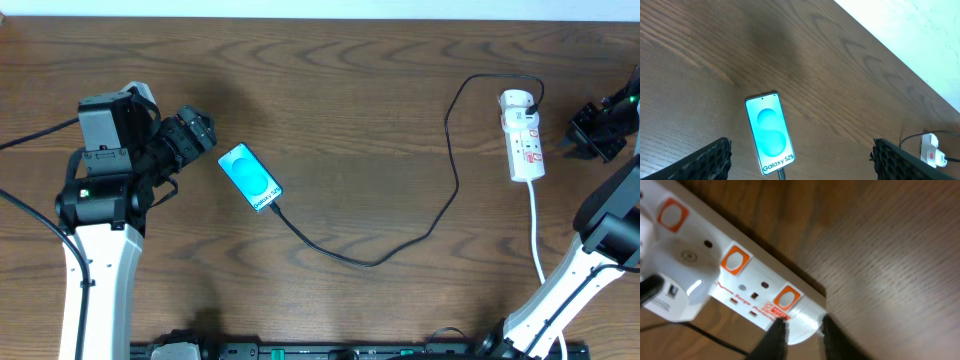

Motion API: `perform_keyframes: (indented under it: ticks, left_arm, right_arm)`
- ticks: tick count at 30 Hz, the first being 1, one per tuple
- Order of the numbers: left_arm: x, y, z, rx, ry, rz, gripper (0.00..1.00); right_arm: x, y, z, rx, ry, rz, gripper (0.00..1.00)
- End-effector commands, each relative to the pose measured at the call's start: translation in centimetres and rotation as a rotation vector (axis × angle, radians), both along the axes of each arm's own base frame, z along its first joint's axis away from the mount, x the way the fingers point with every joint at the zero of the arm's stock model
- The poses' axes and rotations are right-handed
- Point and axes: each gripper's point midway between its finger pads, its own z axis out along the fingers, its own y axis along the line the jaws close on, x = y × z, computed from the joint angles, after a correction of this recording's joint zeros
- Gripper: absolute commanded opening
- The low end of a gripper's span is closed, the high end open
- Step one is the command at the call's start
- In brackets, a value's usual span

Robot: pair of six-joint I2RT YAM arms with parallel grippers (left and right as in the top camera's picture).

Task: Plug charger to phone and switch on socket
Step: 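Lower the right gripper onto the orange switch beside the charger plug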

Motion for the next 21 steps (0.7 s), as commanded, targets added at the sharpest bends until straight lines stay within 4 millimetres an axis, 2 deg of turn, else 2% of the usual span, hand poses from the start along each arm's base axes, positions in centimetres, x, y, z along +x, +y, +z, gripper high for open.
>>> perform_keyframes:
  ticks: [1, 4, 13, 21]
  left_arm:
    - [0.0, 0.4, -0.1, 0.024, 0.002, 0.0, 0.91]
    - [0.0, 0.4, -0.2, 0.024, 0.003, 0.0, 0.91]
    - [0.0, 0.4, -0.2, 0.024, 0.003, 0.0, 0.91]
    - [0.0, 0.4, -0.1, 0.024, 0.003, 0.0, 0.9]
  right_arm:
    - [0.9, 0.0, 1.0, -0.01, -0.038, -0.004, 0.07]
    - [1.6, 0.7, 1.1, 0.019, -0.07, 0.002, 0.01]
    - [3.7, 2.6, 1.7, 0.082, -0.168, 0.063, 0.01]
    - [4.4, 2.9, 1.8, 0.071, -0.187, 0.083, 0.01]
